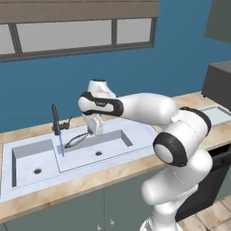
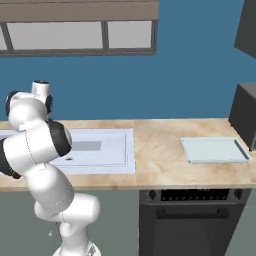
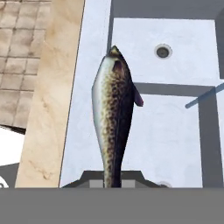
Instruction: Take the fish out of the fridge, briefly rinse it in the sink, and place it on the tray next to the sink.
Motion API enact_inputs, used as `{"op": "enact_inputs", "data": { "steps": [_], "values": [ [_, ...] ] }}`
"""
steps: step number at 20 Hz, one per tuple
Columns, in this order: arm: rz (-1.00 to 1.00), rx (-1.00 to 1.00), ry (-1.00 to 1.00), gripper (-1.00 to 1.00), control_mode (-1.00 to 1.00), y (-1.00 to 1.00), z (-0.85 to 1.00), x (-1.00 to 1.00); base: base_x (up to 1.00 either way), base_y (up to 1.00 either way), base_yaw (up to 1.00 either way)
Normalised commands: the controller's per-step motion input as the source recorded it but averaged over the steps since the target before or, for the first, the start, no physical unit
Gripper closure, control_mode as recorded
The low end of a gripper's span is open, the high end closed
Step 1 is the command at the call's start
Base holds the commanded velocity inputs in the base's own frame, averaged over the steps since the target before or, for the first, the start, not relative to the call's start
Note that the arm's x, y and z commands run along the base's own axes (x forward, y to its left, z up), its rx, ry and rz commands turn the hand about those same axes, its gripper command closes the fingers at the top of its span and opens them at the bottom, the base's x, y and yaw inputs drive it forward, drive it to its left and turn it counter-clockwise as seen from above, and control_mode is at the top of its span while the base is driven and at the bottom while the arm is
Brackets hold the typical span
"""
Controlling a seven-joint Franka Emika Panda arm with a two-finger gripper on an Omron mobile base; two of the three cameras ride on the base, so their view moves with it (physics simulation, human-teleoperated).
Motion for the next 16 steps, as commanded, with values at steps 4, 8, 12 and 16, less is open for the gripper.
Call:
{"op": "enact_inputs", "data": {
  "steps": [4,8,12,16],
  "values": [
    [0.04,0.0,-0.25,1.0,-1.0,0.08,-0.11,0.0,0.0,0.0,0.0],
    [0.01,0.0,-0.19,1.0,-1.0,0.0,-0.1,0.0,0.0,0.0,0.0],
    [0.0,0.0,-0.14,1.0,-1.0,0.02,-0.06,0.07,0.0,0.0,0.0],
    [0.0,0.0,-0.16,1.0,-1.0,0.03,-0.04,0.17,0.0,0.0,0.0]
  ]
}}
